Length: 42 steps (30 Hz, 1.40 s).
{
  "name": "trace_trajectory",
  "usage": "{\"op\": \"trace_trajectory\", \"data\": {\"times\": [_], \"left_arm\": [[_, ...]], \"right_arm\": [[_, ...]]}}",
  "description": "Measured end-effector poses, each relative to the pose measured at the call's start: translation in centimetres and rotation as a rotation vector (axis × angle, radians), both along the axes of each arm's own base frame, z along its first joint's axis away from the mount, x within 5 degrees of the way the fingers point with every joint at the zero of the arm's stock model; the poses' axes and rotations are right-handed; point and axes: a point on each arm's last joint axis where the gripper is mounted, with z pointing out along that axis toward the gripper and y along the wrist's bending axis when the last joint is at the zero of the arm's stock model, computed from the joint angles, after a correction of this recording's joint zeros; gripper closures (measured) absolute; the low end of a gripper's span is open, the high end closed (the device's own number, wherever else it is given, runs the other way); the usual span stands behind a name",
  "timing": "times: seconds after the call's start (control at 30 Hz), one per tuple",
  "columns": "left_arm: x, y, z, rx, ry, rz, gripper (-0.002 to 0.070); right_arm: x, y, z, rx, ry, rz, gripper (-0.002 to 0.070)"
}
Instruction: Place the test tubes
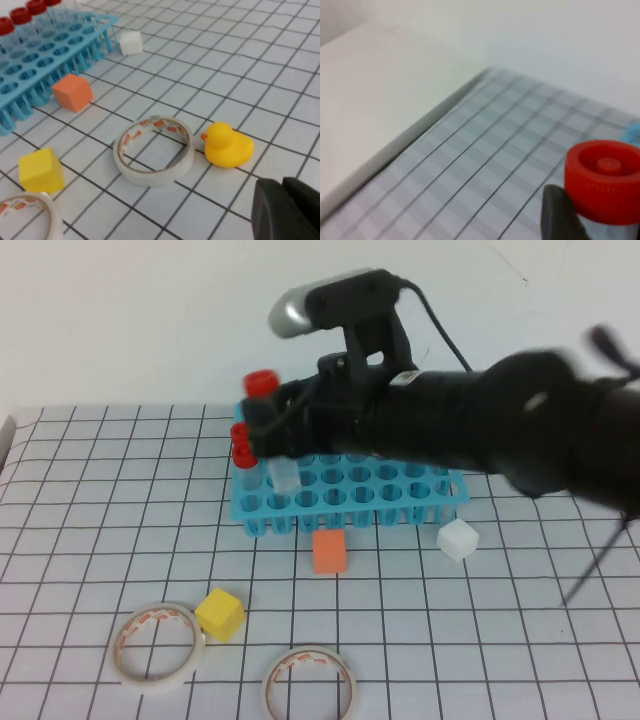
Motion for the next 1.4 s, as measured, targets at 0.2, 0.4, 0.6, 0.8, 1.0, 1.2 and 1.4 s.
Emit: {"op": "trace_trajectory", "data": {"times": [0.2, 0.4, 0.6, 0.8, 1.0, 1.2, 1.4], "left_arm": [[-0.1, 0.0, -0.2, 0.016, 0.019, -0.012, 0.0675], [-0.1, 0.0, -0.2, 0.018, 0.020, -0.013, 0.0675], [-0.1, 0.0, -0.2, 0.018, 0.020, -0.013, 0.0675], [-0.1, 0.0, -0.2, 0.018, 0.020, -0.013, 0.0675], [-0.2, 0.0, -0.2, 0.017, 0.022, -0.013, 0.0675], [-0.2, 0.0, -0.2, 0.017, 0.022, -0.013, 0.0675], [-0.2, 0.0, -0.2, 0.017, 0.022, -0.013, 0.0675]], "right_arm": [[3.5, 1.3, -3.2, 0.249, -0.080, -0.316, 0.0400], [5.4, 2.9, -7.8, 0.311, -0.309, -0.343, 0.0400], [5.7, 3.3, -10.1, 0.277, -0.308, -0.329, 0.0400], [5.9, 3.5, -11.1, 0.265, -0.310, -0.328, 0.0400], [6.2, 3.7, -13.0, 0.248, -0.309, -0.334, 0.0400], [6.7, 4.1, -14.8, 0.232, -0.303, -0.336, 0.0400], [7.6, 5.1, -15.1, 0.185, -0.342, -0.317, 0.0400]]}}
